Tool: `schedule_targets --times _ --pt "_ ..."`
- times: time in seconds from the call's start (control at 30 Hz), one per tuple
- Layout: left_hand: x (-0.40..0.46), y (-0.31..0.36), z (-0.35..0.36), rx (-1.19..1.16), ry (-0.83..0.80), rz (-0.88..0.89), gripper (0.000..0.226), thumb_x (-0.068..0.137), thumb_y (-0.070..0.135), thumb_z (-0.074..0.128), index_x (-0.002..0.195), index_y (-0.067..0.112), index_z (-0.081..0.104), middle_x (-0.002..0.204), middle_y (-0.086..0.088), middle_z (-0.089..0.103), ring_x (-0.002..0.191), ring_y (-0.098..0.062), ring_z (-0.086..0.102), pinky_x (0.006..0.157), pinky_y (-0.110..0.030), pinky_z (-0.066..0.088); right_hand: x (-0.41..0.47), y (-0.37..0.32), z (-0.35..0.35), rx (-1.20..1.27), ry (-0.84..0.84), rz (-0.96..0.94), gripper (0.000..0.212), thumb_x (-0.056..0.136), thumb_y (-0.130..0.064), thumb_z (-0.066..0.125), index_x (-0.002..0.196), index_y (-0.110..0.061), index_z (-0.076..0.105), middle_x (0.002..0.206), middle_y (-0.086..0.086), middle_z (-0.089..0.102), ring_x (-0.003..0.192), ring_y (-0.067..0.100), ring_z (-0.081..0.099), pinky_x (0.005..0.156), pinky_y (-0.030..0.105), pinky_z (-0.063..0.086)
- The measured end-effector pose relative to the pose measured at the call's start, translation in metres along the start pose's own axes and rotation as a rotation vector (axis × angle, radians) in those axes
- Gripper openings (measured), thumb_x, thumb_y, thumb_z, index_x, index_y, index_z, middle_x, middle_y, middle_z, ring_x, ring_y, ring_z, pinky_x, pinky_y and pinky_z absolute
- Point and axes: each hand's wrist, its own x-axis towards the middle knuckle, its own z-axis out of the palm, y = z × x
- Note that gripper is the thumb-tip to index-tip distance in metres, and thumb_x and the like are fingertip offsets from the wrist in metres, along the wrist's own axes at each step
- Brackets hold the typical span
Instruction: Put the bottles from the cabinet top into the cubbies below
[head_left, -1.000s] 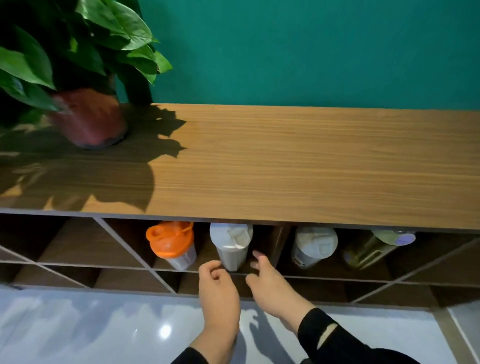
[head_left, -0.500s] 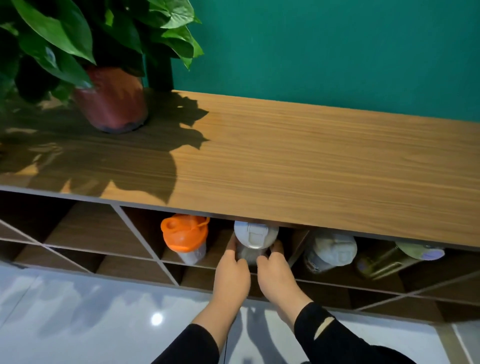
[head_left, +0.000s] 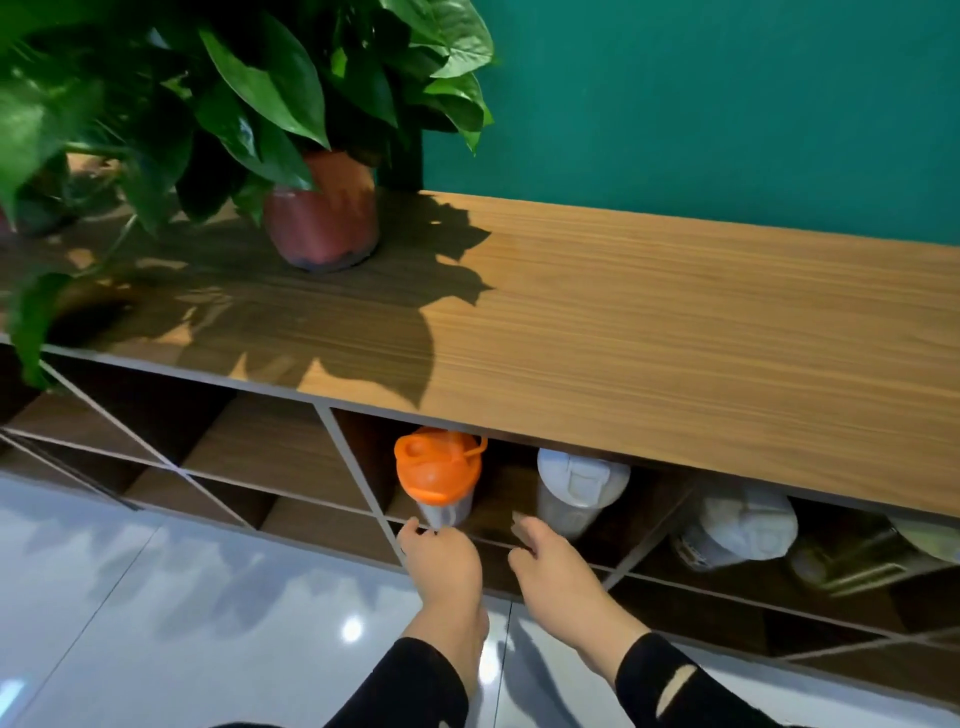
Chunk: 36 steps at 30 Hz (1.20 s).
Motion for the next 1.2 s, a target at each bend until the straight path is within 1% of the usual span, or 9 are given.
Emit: schedule_targets --times 0.17,0.3,0.4,0.53,0.67,0.8,0.87,1.03,1.2 --pt "0.015 0.009 -0.009 0.029 -0.086 0.149 0.070 0.103 0.008 0.047 0.160 0.034 0.016 0.162 -0.007 0.037 0.146 -0.030 0.039 0.120 -0.052 0.035 0.018 -0.014 0.023 0.126 -0.066 -0.107 0.070 0.102 -0.011 0.042 0.159 -0.034 0.009 0.163 -0.003 0.026 0.144 0.014 0.034 0.114 0.031 0.029" --pt "0.018 0.009 -0.010 0.070 -0.132 0.240 0.057 0.102 0.007 0.046 0.151 0.034 0.036 0.127 -0.008 0.065 0.106 -0.021 0.064 0.087 -0.039 0.057 0.037 -0.021 0.036 0.148 -0.025 -0.129 0.073 0.100 -0.009 0.045 0.157 -0.039 0.011 0.141 0.002 0.051 0.104 0.009 0.058 0.093 0.029 0.048" --pt "0.010 0.008 -0.013 0.072 -0.144 0.225 0.055 0.102 0.001 0.041 0.149 0.031 0.041 0.128 -0.002 0.065 0.112 -0.020 0.062 0.105 -0.045 0.052 0.050 -0.024 0.034 0.162 0.032 -0.102 0.069 0.101 -0.011 0.044 0.158 -0.033 0.012 0.146 0.011 0.051 0.126 0.029 0.054 0.105 0.043 0.045" --pt "0.003 0.007 -0.015 0.055 -0.105 0.231 0.056 0.106 0.002 0.035 0.158 0.023 0.027 0.158 -0.002 0.041 0.147 -0.021 0.038 0.121 -0.040 0.031 0.058 -0.030 0.028 0.282 0.066 -0.053 0.064 0.104 -0.009 0.041 0.159 -0.028 0.013 0.160 0.006 0.034 0.145 0.026 0.034 0.118 0.045 0.029" --pt "0.016 0.011 -0.015 0.057 -0.114 0.266 0.063 0.106 0.002 0.035 0.161 0.026 0.018 0.165 -0.005 0.031 0.151 -0.025 0.031 0.122 -0.042 0.029 0.061 -0.028 0.033 0.306 0.167 -0.036 0.057 0.102 -0.003 0.044 0.152 -0.020 0.026 0.155 0.011 0.040 0.139 0.028 0.041 0.110 0.042 0.035" --pt "0.014 0.006 -0.009 0.036 -0.164 0.262 0.051 0.106 0.009 0.041 0.153 0.029 0.037 0.130 -0.001 0.059 0.117 -0.018 0.055 0.103 -0.039 0.045 0.057 -0.024 0.032 0.278 0.079 -0.067 0.059 0.103 -0.010 0.042 0.154 -0.031 0.022 0.155 0.008 0.040 0.140 0.028 0.040 0.113 0.046 0.036" --pt "0.011 0.006 -0.010 0.051 -0.160 0.257 0.049 0.106 0.010 0.042 0.151 0.028 0.039 0.124 0.003 0.060 0.116 -0.018 0.056 0.102 -0.038 0.046 0.055 -0.025 0.033 0.247 0.070 -0.068 0.061 0.103 -0.010 0.042 0.155 -0.032 0.021 0.156 0.007 0.038 0.141 0.028 0.040 0.114 0.045 0.036" --pt "0.007 0.010 -0.010 0.050 -0.077 0.127 0.058 0.106 0.006 0.037 0.160 0.020 0.022 0.163 -0.008 0.036 0.149 -0.030 0.035 0.121 -0.047 0.031 0.042 -0.022 0.031 0.142 0.131 -0.022 0.054 0.102 -0.008 0.042 0.154 -0.016 0.028 0.149 0.016 0.048 0.134 0.032 0.048 0.108 0.037 0.041" --pt "-0.019 0.015 0.003 -0.063 -0.137 -0.008 0.031 0.102 0.015 0.047 0.126 0.000 0.060 0.111 -0.019 0.068 0.110 -0.036 0.065 0.107 -0.053 0.050 0.006 -0.023 0.021 0.203 0.051 -0.018 0.042 0.105 -0.033 0.038 0.143 -0.019 0.050 0.137 0.003 0.059 0.124 0.017 0.056 0.103 0.029 0.041"
